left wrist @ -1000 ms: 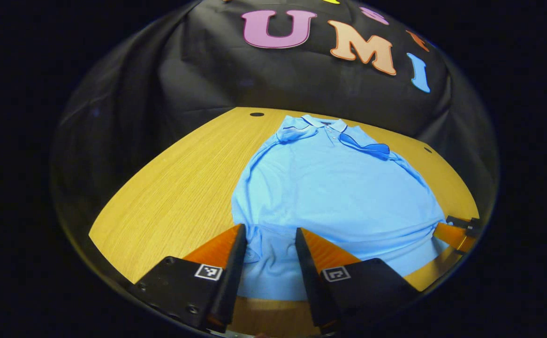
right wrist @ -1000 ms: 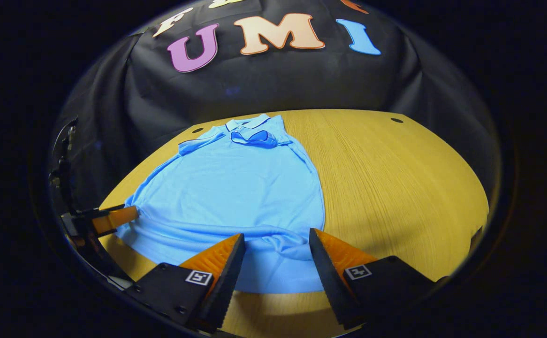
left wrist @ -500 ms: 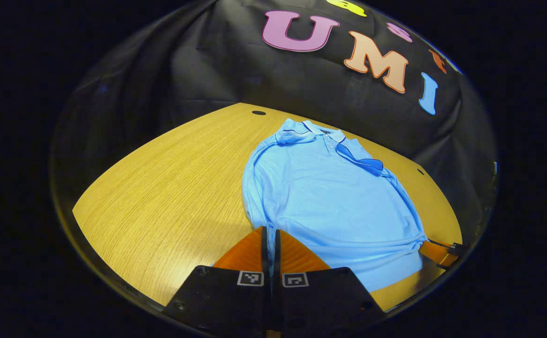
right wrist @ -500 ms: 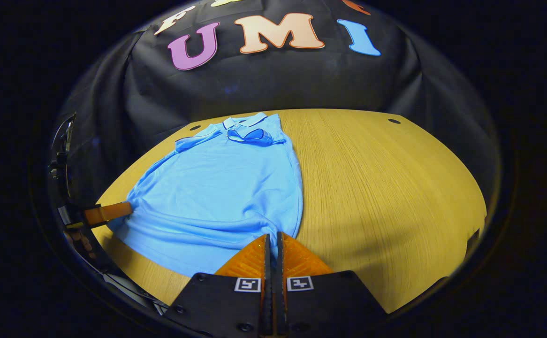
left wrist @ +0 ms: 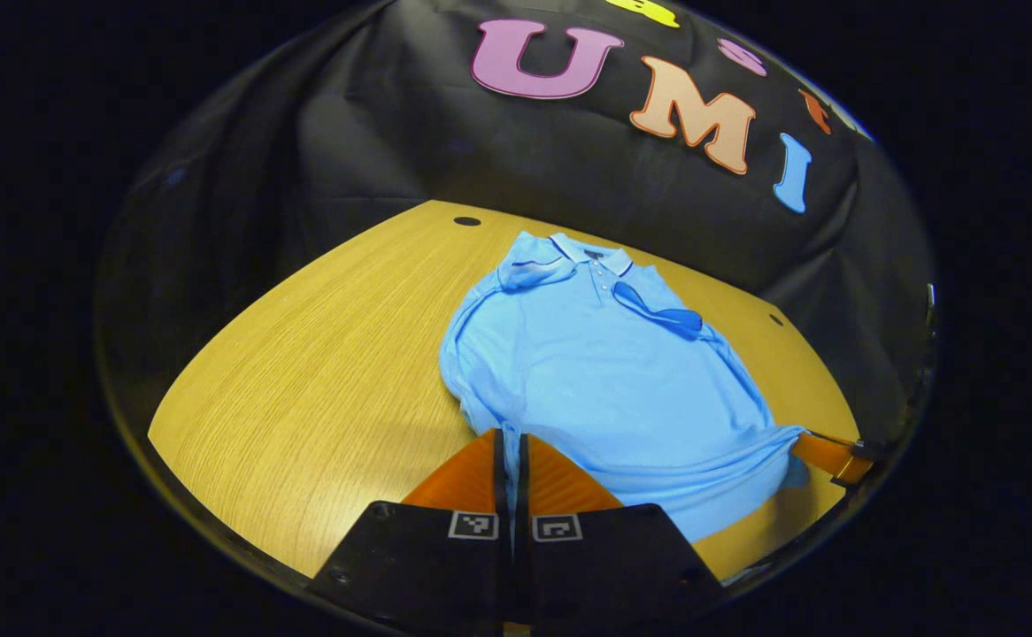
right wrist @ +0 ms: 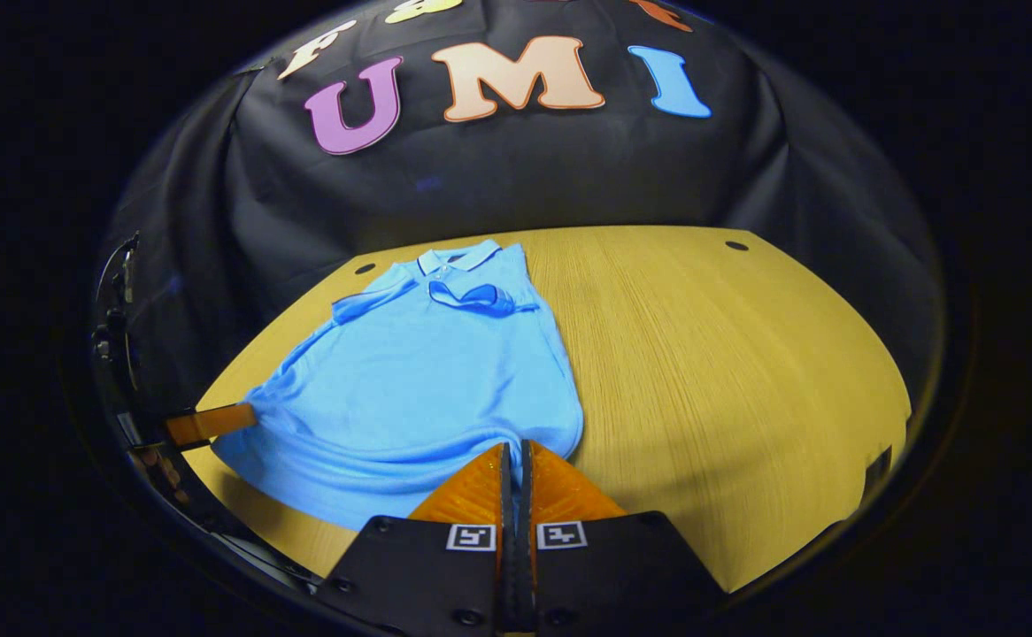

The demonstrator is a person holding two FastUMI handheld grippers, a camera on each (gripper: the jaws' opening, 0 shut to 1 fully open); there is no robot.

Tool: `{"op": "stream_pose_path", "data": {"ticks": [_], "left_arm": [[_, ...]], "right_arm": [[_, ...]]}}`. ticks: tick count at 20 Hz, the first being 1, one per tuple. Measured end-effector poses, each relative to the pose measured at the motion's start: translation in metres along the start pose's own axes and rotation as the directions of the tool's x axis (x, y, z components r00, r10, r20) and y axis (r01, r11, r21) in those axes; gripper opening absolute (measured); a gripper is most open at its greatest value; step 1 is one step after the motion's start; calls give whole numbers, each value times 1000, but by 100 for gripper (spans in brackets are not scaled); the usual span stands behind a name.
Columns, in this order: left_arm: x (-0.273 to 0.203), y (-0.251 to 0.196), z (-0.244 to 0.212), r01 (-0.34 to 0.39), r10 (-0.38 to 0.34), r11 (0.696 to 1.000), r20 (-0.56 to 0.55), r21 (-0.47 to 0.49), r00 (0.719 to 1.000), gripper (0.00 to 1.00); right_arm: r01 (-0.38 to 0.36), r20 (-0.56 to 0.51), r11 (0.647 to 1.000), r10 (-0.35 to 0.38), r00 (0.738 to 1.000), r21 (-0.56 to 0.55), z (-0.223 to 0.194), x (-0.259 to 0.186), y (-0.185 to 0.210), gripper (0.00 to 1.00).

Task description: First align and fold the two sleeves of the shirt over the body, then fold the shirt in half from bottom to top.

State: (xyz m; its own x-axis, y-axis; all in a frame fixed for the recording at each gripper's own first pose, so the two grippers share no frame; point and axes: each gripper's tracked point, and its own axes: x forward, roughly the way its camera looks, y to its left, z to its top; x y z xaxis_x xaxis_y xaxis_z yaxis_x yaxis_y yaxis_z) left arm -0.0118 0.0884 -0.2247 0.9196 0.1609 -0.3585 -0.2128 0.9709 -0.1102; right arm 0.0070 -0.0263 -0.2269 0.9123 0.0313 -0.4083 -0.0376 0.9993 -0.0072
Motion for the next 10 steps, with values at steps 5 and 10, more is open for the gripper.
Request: {"op": "stream_pose_path", "data": {"ticks": [5, 10], "left_arm": [[29, -2, 67, 48, -47, 999, 70, -13, 996, 0], [80, 0, 127, 88, -87, 996, 103, -6, 991, 0]], "right_arm": [[23, 68, 1000, -23, 997, -5, 58, 32, 13, 2], [55, 103, 998, -54, 993, -9, 110, 88, 22, 2]]}}
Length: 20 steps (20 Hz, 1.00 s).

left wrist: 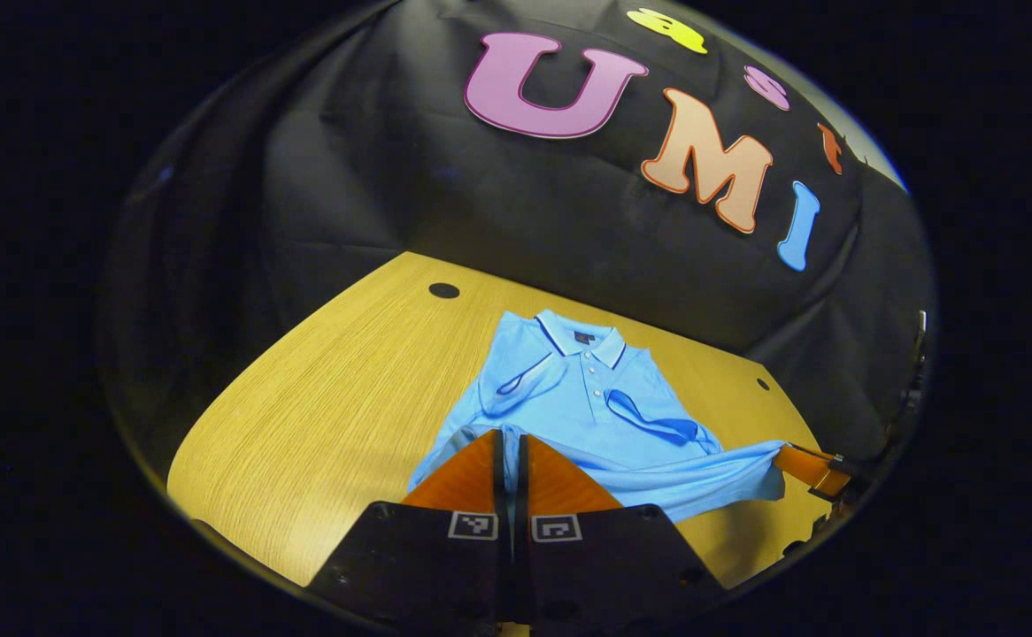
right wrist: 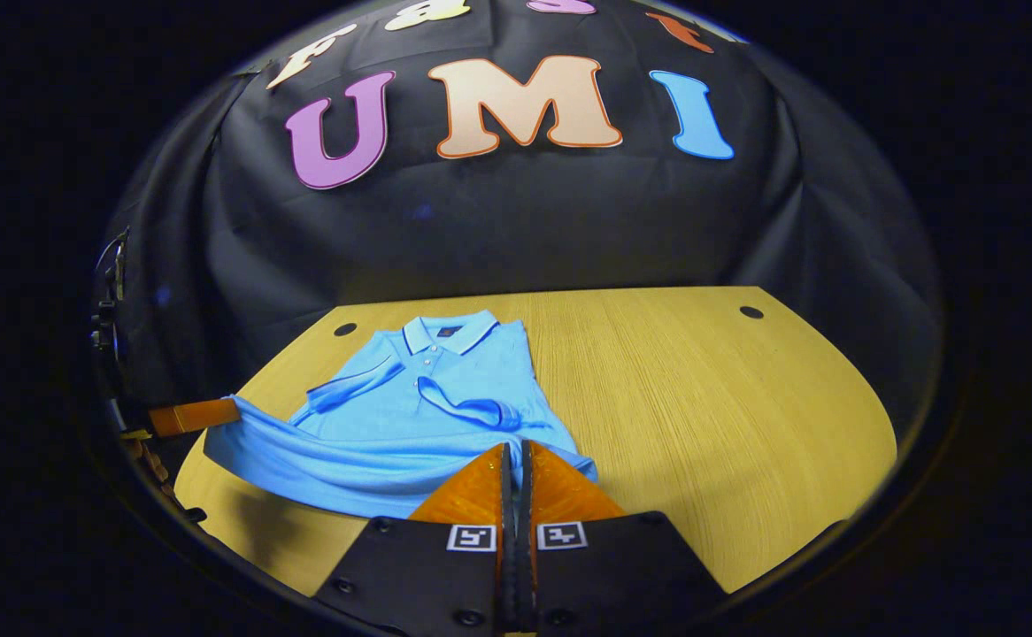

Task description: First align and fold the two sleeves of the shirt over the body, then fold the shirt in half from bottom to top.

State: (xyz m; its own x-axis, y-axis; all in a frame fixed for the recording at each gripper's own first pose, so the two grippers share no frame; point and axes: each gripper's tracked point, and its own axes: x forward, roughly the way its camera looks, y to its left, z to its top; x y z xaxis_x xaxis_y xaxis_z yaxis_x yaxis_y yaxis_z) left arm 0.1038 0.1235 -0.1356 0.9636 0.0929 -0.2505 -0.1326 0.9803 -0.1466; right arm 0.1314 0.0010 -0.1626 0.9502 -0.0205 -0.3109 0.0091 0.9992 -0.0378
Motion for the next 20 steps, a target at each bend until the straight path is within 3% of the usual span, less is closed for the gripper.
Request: {"op": "stream_pose_path", "data": {"ticks": [5, 11, 15, 20], "left_arm": [[65, 3, 48, 47, -47, 999, 21, 4, 999, 0], [149, 6, 75, 83, -83, 990, -2, 116, 997, 0], [199, 12, 77, 82, -75, 984, -46, 160, 996, 0], [242, 26, 72, 64, -48, 977, -79, 205, 996, 0]], "right_arm": [[50, 36, 999, -50, 998, 15, 40, 72, 1, 2], [93, 89, 995, -94, 992, 21, 87, 157, -2, 2], [115, 57, 993, -116, 992, 25, 83, 203, -6, 2], [123, -14, 989, -122, 992, 86, 57, 230, -3, 2]]}}
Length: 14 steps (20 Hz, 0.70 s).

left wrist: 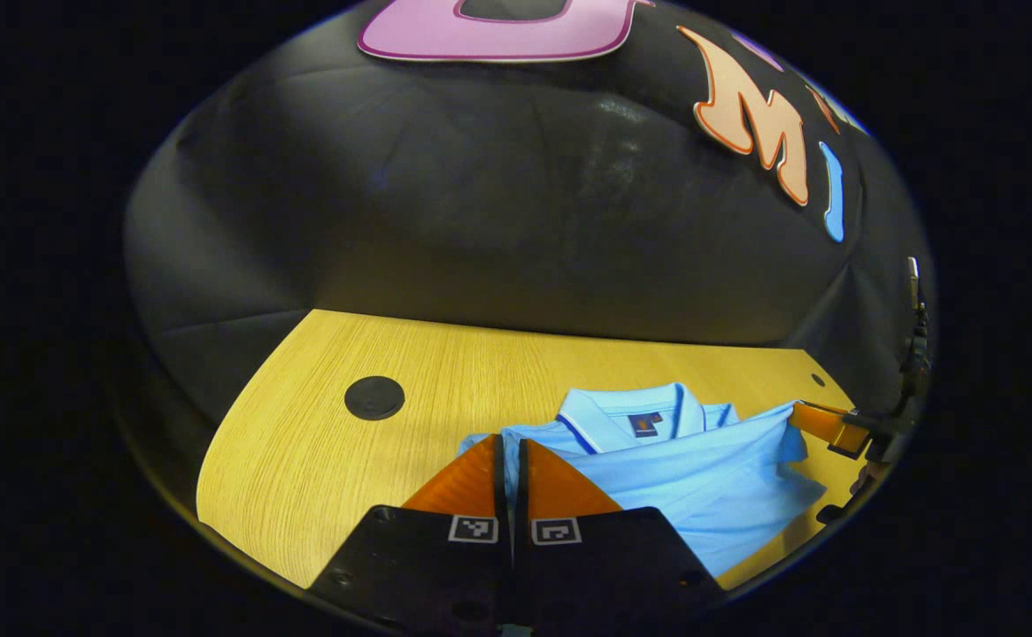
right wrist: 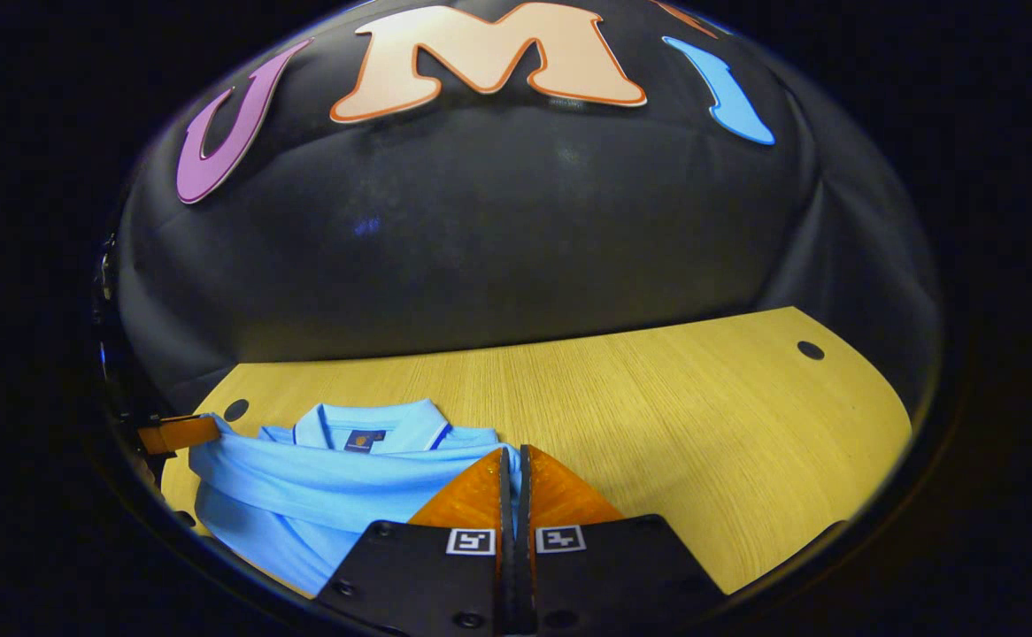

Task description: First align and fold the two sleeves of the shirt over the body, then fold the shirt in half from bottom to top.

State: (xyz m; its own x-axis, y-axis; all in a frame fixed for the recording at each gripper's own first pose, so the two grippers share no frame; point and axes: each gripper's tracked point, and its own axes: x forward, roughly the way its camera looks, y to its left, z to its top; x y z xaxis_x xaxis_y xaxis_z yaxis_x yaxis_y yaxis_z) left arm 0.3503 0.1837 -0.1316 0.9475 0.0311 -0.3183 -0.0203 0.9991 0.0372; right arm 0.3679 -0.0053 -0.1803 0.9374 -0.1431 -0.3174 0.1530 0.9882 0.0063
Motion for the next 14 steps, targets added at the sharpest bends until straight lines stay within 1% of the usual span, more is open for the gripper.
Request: {"op": "stream_pose_path", "data": {"ticks": [1, 2, 3, 4, 5, 6, 7, 8, 9, 11, 12, 14], "left_arm": [[3, 4, -2, -21, 22, 999, -7, 24, 1000, 2], [4, 9, -4, -47, 48, 998, -16, 48, 999, 5], [1, 15, -1, -79, 80, 995, -11, 63, 997, 14], [2, 13, 0, -77, 78, 995, -7, 58, 997, 19], [-1, 12, 4, -77, 77, 996, 0, 45, 997, 46], [-7, 14, 7, -90, 90, 995, 2, 35, 996, 72], [-8, 15, 3, -99, 99, 995, 0, 25, 995, 99], [-22, 13, 5, -96, 96, 995, -7, 11, 995, 95], [-31, 8, 5, -81, 81, 997, -13, -6, 997, 96], [-53, 1, 4, -64, 63, 997, -23, -34, 998, 96], [-65, 0, 4, -65, 64, 997, -22, -40, 998, 96], [-96, -8, 2, -57, 56, 997, -26, -52, 998, 96]], "right_arm": [[-16, -21, 1000, 17, 1000, 14, -7, 3, 3, 6], [-13, -37, 1000, 14, 999, 16, -11, 5, 2, 12], [-19, -54, 1000, 20, 998, 17, -14, 1, 3, 41], [-21, -69, 1000, 21, 997, 12, -15, -4, 3, 71], [-29, -76, 1000, 29, 997, 1, -18, -7, 5, 100], [-30, -70, 999, 29, 997, -16, -16, -14, 6, 99], [-34, -54, 999, 32, 998, -34, -13, -21, 9, 94], [-43, -42, 998, 41, 998, -45, -9, -30, 11, 98], [-58, -35, 997, 56, 998, -45, -7, -41, 16, 94], [-81, -28, 996, 80, 996, -39, -2, -64, 23, 95], [-86, -22, 995, 85, 996, -43, 1, -78, 24, 98], [-97, -6, 994, 97, 995, -57, 6, -108, 26, 98]]}}
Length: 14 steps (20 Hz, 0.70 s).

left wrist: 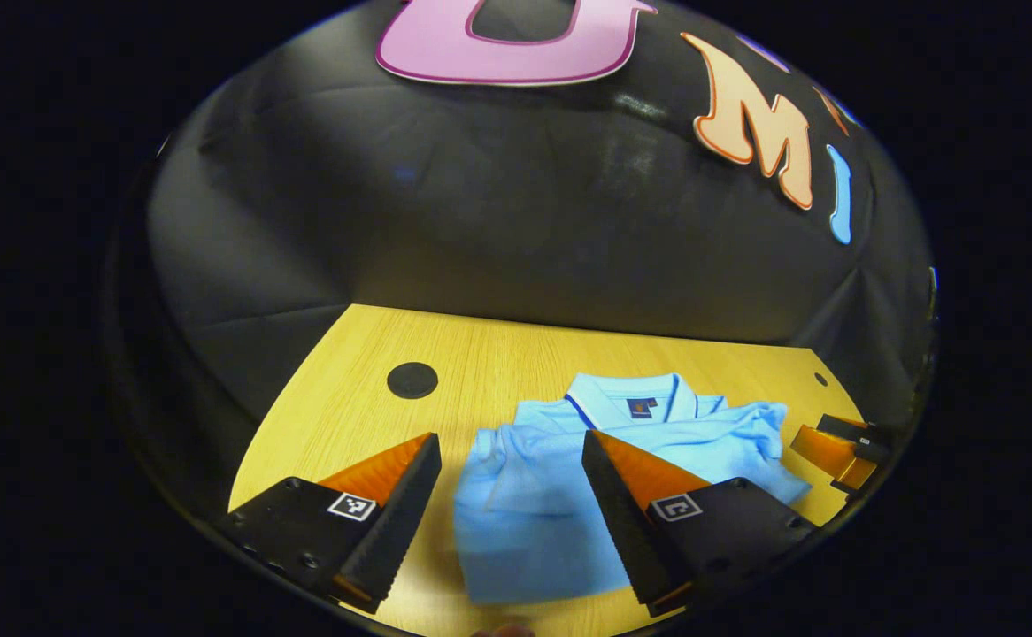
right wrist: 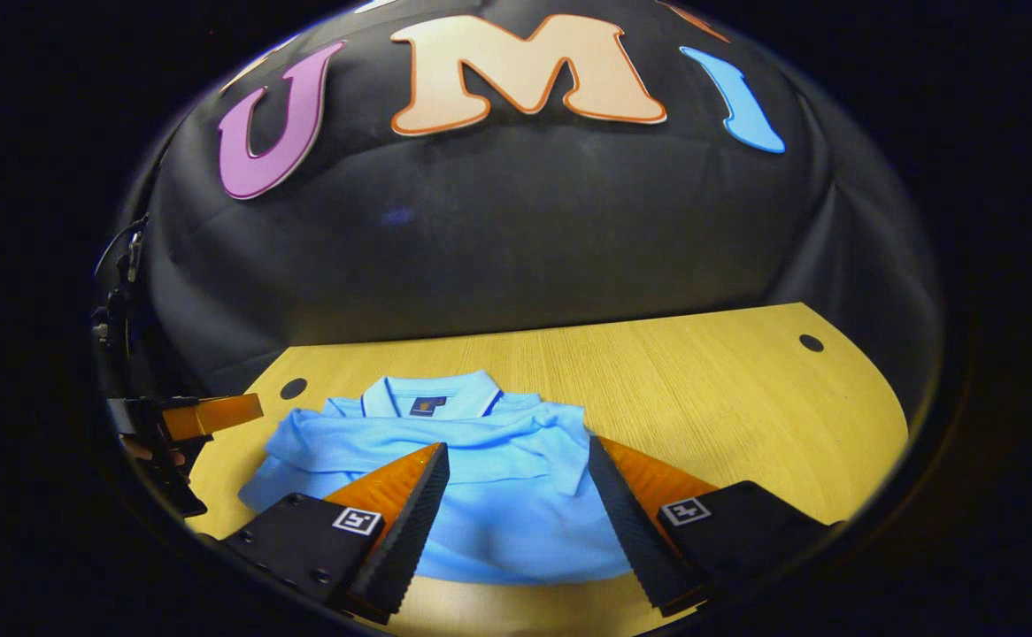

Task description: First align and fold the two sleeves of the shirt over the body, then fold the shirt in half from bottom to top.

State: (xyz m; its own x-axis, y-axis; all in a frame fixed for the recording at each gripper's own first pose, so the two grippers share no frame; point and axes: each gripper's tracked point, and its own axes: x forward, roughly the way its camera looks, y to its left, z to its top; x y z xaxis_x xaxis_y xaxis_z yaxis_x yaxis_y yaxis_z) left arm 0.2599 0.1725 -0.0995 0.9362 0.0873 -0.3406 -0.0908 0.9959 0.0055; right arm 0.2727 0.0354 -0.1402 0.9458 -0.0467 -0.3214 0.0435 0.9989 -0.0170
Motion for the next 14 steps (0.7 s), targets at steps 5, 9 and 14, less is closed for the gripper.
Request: {"op": "stream_pose_path", "data": {"ticks": [5, 9, 14], "left_arm": [[-82, -7, -20, -9, 9, 1000, -16, 8, 1000, 96], [-140, -7, -28, -82, 82, 996, 2, 28, 997, 96], [-187, -21, -40, -75, 74, 997, 16, 30, 997, 96]], "right_arm": [[-61, 29, 998, 61, 998, 21, 6, -79, 14, 98], [-60, 41, 998, 59, 997, 13, 0, -133, 8, 98], [-68, 26, 997, 67, 997, 32, -11, -174, -9, 94]]}}
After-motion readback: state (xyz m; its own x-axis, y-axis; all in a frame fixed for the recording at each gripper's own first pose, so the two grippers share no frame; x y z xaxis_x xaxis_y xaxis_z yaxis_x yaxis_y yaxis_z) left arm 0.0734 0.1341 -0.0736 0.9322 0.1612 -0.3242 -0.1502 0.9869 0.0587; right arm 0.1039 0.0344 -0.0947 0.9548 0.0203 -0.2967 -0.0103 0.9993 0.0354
